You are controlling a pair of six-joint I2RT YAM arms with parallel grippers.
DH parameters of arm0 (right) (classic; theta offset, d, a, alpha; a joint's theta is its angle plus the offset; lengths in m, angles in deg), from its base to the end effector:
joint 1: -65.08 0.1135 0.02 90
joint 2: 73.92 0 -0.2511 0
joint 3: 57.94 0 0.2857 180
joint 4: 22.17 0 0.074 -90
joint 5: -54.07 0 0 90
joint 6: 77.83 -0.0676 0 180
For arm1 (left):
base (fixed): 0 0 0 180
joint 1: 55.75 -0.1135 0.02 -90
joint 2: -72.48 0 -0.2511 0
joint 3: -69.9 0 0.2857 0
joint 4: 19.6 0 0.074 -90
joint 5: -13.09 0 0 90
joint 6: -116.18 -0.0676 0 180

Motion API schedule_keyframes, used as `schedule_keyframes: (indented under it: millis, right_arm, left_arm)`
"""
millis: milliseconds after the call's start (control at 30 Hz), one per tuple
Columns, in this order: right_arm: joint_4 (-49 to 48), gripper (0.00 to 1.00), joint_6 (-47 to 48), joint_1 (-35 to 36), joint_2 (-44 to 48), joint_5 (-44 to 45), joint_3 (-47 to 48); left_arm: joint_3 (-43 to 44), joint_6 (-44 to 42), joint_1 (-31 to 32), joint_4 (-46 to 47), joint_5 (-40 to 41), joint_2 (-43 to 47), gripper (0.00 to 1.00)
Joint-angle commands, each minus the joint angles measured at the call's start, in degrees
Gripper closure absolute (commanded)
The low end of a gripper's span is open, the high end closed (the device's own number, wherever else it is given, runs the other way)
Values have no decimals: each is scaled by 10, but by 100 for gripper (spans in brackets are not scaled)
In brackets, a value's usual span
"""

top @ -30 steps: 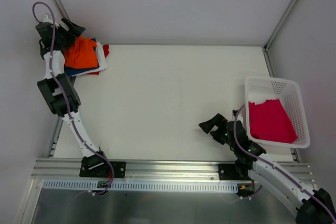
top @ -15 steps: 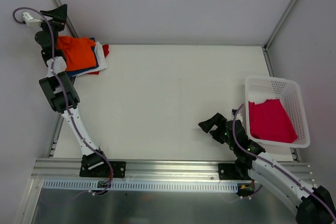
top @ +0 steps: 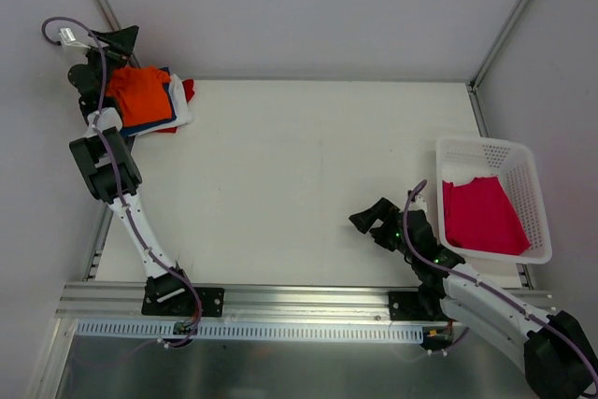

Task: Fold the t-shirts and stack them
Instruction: Neatly place the folded tshirt to the corner

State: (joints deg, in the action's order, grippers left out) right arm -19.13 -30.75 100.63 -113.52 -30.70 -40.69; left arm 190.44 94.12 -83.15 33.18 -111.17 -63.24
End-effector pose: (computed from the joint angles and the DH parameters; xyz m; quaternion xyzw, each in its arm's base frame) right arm 0.1813 0.1220 0.1043 0.0786 0.8410 0.3078 0.4379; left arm 0.5310 0.2324 0.2932 -0.1340 0.4795 -0.4190 0.7593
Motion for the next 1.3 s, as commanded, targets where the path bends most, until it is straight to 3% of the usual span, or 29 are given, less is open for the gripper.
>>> schedule_keyframes:
  millis: [0, 67, 100, 200, 367, 433, 500, 600, 833, 967, 1167, 1267]
  right_arm:
    - [76, 0, 18, 0, -17, -11, -30]
    - [78, 1, 10, 1, -5, -11, -37]
    - [85, 1, 8, 1, 4, -8, -47]
    - [118, 0, 1, 1, 50, -1, -69]
    - [178, 0, -5, 1, 146, 6, -84]
    - [185, 1, -6, 0, 176, 6, -88]
    - [194, 1, -6, 1, 186, 7, -86]
    - [194, 1, 1, 1, 181, 7, -81]
    - [153, 0, 15, 0, 121, -5, -70]
    - [129, 1, 15, 1, 102, -19, -71]
    - [208, 0, 41, 1, 141, -9, -27]
    - [266, 0, 59, 1, 160, 12, 14]
  left_arm:
    - [-46, -101, -5, -138, -31, 41, 1]
    - [-68, -159, 5, -189, -20, 51, 1]
    - [-74, -228, 9, -218, -7, 63, 1]
    - [-93, -361, 36, -313, 70, 77, 1]
    - [-53, -476, 69, -430, 198, 47, 1]
    - [-35, -503, 87, -468, 284, 41, 1]
    - [-23, -539, 109, -485, 380, 32, 1]
    - [-6, -569, 126, -490, 438, 24, 1]
    - [-2, -628, 163, -461, 452, 65, 1]
    - [19, -725, 211, -462, 491, 94, 1]
    - [58, -849, 305, -478, 624, 133, 1]
    - [100, -843, 350, -572, 689, 150, 1]
